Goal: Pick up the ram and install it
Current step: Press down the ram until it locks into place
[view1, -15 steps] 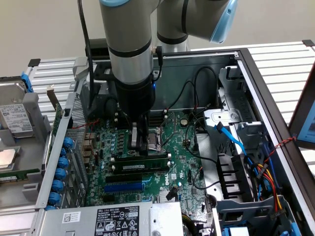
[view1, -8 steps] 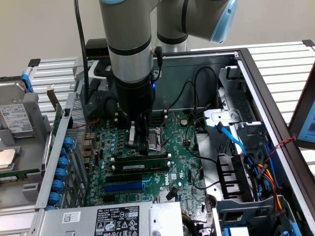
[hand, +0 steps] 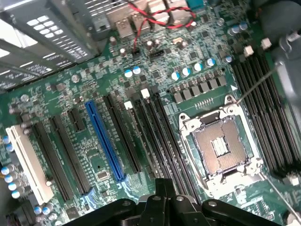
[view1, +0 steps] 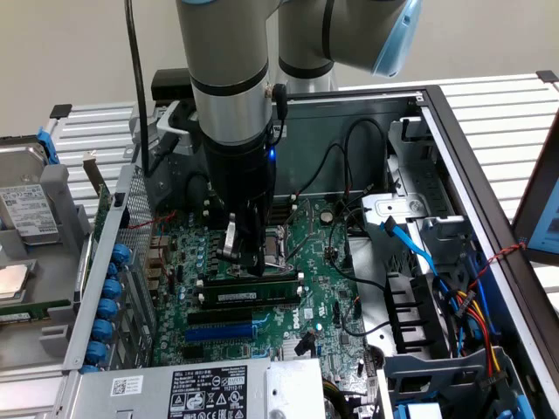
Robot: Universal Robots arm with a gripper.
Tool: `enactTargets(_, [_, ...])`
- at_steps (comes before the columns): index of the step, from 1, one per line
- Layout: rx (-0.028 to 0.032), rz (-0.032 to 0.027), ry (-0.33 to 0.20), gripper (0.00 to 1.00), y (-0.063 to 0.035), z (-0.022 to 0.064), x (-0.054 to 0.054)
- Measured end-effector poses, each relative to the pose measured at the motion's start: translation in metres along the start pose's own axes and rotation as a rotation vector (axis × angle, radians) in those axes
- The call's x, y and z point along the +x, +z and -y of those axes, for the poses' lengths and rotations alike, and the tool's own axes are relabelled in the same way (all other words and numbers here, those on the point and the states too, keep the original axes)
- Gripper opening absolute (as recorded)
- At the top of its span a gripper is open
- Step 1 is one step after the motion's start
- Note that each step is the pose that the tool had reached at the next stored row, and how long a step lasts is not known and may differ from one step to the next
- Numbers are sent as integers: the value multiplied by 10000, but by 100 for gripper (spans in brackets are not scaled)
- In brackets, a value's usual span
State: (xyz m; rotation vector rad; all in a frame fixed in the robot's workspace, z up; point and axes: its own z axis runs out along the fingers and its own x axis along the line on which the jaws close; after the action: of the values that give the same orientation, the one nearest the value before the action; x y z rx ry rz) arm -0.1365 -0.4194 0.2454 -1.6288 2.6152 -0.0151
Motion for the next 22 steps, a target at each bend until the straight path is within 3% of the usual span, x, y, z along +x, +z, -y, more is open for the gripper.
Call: enactTargets(22, [138,-120,2971,10,-9,0,0])
